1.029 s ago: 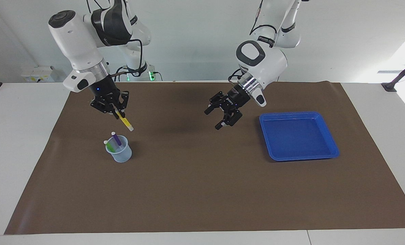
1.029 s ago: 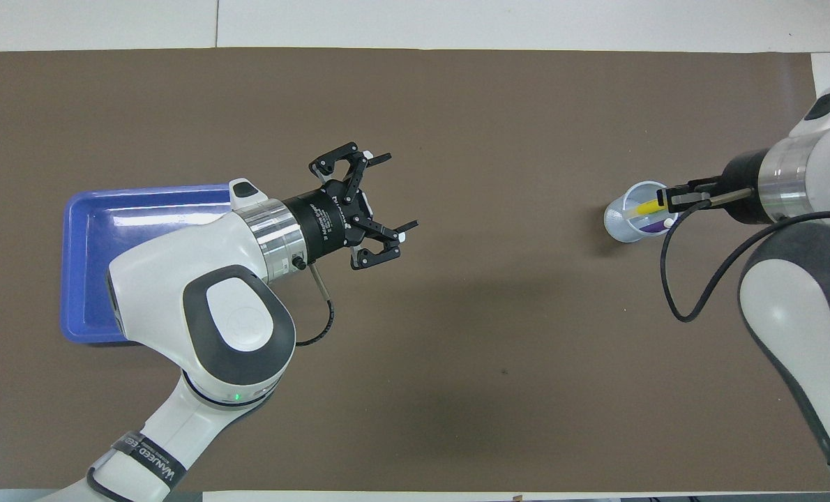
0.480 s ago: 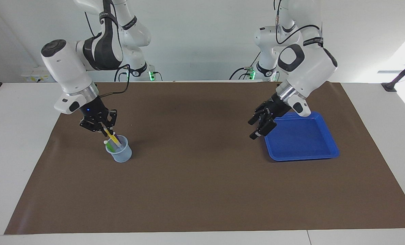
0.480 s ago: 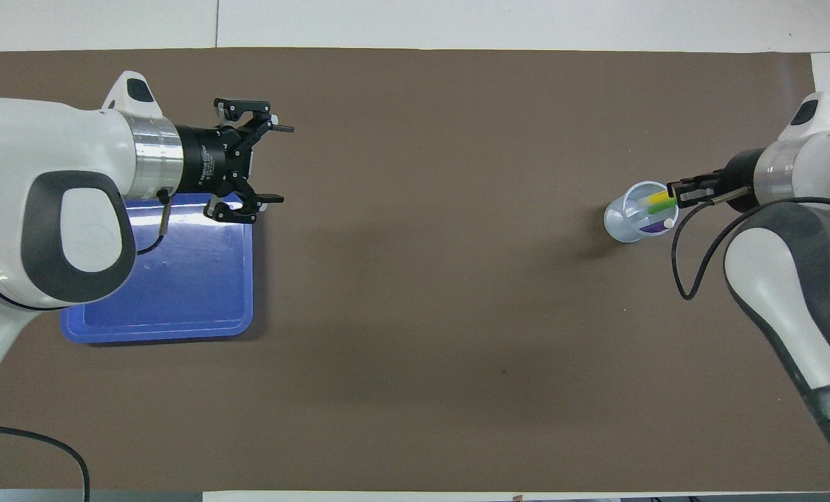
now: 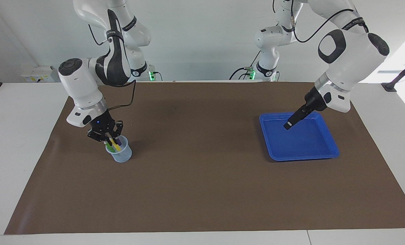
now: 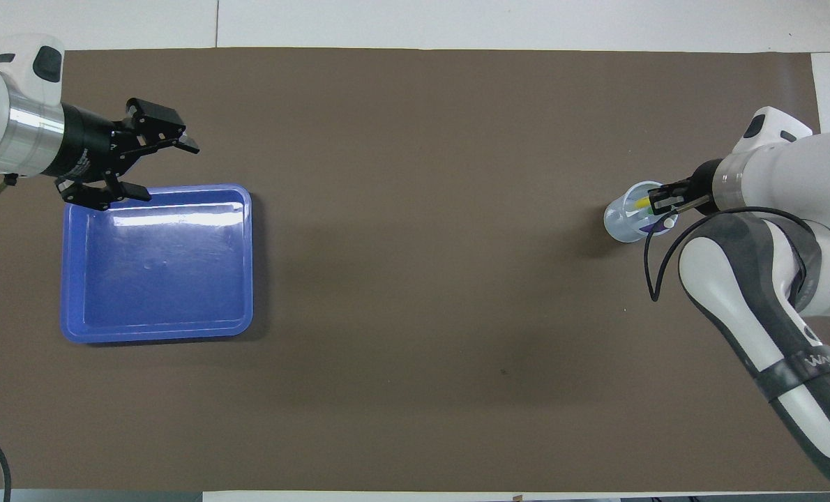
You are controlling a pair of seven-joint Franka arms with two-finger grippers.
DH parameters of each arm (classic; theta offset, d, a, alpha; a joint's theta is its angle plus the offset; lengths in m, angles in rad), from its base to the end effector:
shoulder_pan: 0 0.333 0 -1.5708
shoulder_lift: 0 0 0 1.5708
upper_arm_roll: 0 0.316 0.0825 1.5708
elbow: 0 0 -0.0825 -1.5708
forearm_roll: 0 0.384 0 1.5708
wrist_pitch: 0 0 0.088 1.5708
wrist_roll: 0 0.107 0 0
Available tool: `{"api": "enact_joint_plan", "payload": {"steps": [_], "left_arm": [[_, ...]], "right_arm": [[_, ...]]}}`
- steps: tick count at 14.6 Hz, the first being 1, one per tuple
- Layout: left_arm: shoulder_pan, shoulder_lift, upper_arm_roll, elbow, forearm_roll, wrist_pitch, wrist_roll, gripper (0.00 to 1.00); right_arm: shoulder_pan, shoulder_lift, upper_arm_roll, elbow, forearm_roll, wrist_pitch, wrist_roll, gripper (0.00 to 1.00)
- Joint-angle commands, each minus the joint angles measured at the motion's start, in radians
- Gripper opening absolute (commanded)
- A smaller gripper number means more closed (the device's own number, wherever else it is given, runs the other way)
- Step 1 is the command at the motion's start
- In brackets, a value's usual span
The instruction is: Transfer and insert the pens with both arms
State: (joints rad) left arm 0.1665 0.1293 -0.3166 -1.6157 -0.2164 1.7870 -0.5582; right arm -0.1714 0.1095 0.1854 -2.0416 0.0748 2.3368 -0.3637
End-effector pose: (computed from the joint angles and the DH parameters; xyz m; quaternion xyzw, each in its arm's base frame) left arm 0.5984 -0.0986 0.5536 0.9664 0.2228 -0.0214 0.1263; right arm 0.5890 0.0073 0.4088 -0.9815 -0.1624 -0.0988 0.0224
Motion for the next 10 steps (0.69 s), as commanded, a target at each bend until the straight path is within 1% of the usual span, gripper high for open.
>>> {"api": "enact_joint_plan", "payload": {"steps": [1,2,3,5,6,7,8,9,10], "left_arm": [[0.001,-0.022,0.002,0.095,0.130,-0.182,0.186,1.00],[0.001,-0.023,0.002,0.118,0.168,-0.246,0.280,1.00],[-0.001,-0.045,0.002,0.126,0.205,-0.289,0.360,1.00],[-0.036,-0.121,0.024,0.119,0.262,-0.320,0.482,1.00],[-0.053,-0.154,0.051,0.100,0.262,-0.348,0.539,1.00],[-0.064,-0.183,0.066,0.068,0.262,-0.365,0.594,1.00],[-0.064,-0.210,0.074,0.024,0.262,-0.360,0.622,1.00],[-0.062,-0.235,0.076,-0.028,0.261,-0.342,0.623,1.00],[-0.064,-0.264,0.077,-0.086,0.259,-0.299,0.607,1.00]], "right_arm": [[0.009,0.001,0.005,-0.028,-0.021,0.047,-0.012,0.00],[0.010,0.001,0.005,-0.043,-0.021,0.073,-0.012,0.00],[0.012,-0.004,0.005,-0.058,-0.021,0.088,-0.012,0.00],[0.012,-0.005,0.005,-0.061,-0.021,0.088,-0.012,0.00],[0.010,-0.004,0.005,-0.061,-0.021,0.088,-0.012,0.04],[0.010,-0.004,0.003,-0.060,-0.021,0.088,-0.011,0.20],[0.010,-0.002,0.003,-0.057,-0.021,0.088,-0.011,0.43],[0.010,0.001,0.003,-0.051,-0.021,0.087,-0.011,0.63],[0.010,0.003,0.005,-0.042,-0.023,0.087,-0.011,0.78]]}}
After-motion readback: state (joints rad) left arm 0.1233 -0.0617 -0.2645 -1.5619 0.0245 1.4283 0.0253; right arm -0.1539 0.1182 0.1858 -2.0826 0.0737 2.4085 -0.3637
